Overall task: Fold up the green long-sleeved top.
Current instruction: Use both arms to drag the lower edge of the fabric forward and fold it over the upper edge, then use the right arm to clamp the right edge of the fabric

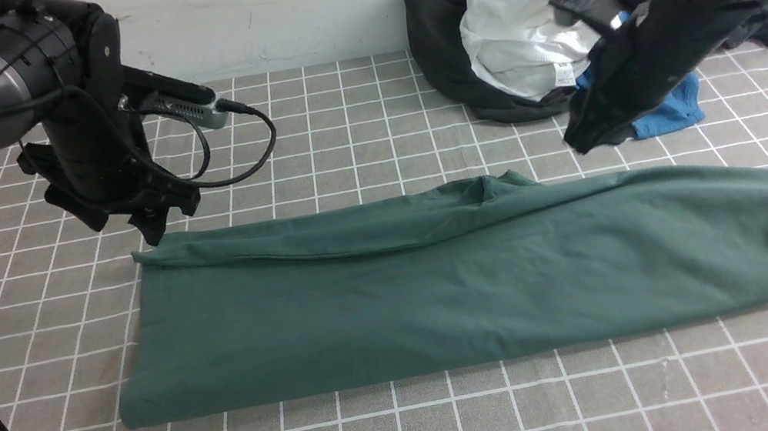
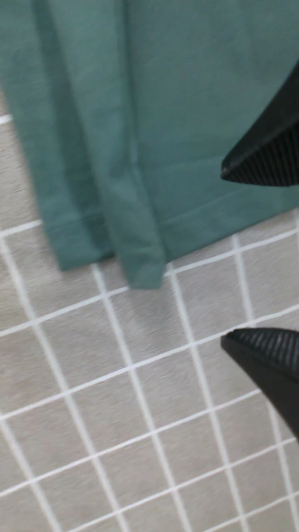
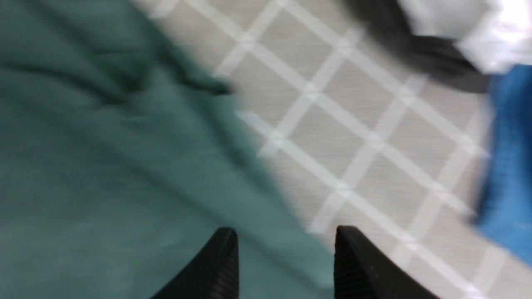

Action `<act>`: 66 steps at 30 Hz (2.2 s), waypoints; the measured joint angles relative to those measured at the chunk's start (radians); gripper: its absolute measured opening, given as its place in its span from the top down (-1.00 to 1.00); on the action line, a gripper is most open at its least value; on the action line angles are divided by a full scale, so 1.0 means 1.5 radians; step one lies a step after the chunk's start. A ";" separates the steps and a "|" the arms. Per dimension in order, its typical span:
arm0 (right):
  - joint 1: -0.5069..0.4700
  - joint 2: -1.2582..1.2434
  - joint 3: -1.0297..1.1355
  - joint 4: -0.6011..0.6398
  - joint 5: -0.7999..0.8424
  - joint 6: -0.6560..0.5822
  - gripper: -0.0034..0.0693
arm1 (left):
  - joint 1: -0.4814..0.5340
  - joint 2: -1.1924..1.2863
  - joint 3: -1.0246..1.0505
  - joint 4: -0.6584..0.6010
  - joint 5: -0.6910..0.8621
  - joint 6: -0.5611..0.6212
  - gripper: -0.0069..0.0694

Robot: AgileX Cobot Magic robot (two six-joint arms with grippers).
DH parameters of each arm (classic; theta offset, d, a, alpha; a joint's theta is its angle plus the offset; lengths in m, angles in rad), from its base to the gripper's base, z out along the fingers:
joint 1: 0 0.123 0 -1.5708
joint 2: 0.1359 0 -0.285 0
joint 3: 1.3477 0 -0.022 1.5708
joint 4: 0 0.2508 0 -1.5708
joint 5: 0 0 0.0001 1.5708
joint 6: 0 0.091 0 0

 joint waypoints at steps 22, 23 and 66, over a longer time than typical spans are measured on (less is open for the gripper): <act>0.022 0.140 -0.006 -0.043 -0.282 0.327 0.32 | -0.035 -0.003 0.147 -0.073 -0.025 0.055 0.84; 0.005 0.139 -0.022 -0.053 -0.269 0.354 0.32 | -0.035 -0.005 0.148 -0.069 -0.027 0.055 0.84; -0.069 -0.312 0.288 -0.194 0.178 0.395 0.28 | -0.035 -0.489 0.606 -0.224 -0.251 0.108 0.84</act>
